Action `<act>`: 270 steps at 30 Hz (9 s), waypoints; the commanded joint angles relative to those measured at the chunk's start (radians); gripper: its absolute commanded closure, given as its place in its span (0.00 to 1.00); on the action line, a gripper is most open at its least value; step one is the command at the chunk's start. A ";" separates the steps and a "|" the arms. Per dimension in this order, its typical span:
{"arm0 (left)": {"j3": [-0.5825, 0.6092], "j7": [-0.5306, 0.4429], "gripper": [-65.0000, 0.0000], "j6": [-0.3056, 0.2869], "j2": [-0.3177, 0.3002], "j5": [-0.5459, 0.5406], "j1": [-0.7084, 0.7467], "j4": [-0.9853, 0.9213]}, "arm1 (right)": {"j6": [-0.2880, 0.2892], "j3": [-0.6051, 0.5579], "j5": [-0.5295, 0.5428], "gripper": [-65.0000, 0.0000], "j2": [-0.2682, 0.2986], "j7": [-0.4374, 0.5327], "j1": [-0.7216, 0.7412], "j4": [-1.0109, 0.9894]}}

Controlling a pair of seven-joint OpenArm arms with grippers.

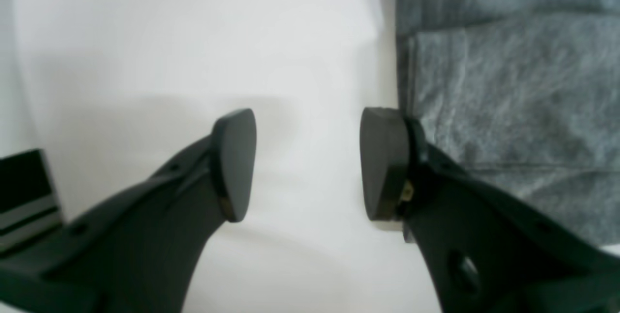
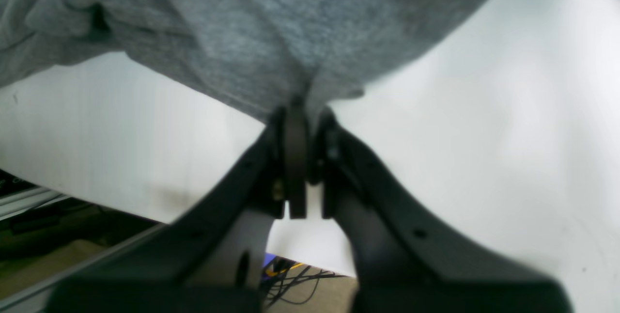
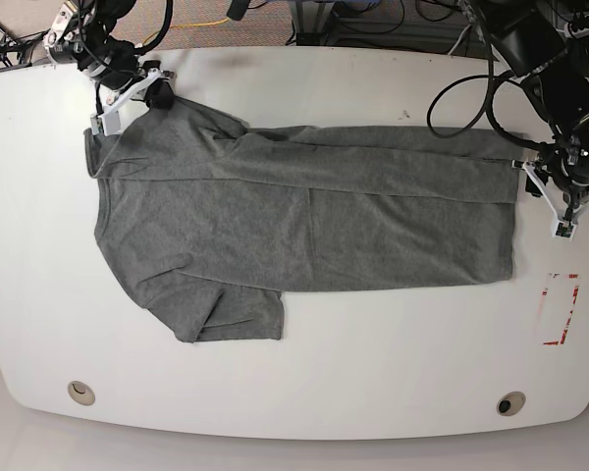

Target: Fold the T-shirt properly

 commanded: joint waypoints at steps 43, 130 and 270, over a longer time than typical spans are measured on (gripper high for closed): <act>0.000 -0.012 0.51 0.005 0.008 0.001 0.054 0.033 | 0.096 0.002 0.007 1.00 0.163 -0.049 0.304 0.031; 0.080 -0.129 0.95 0.005 0.128 -0.126 0.287 0.041 | 0.096 0.001 -0.277 0.96 0.321 0.158 0.285 -0.365; -0.080 -0.086 0.21 0.181 0.008 -0.283 -0.141 -0.211 | 0.096 -0.323 -0.487 0.90 0.205 0.427 0.776 -0.784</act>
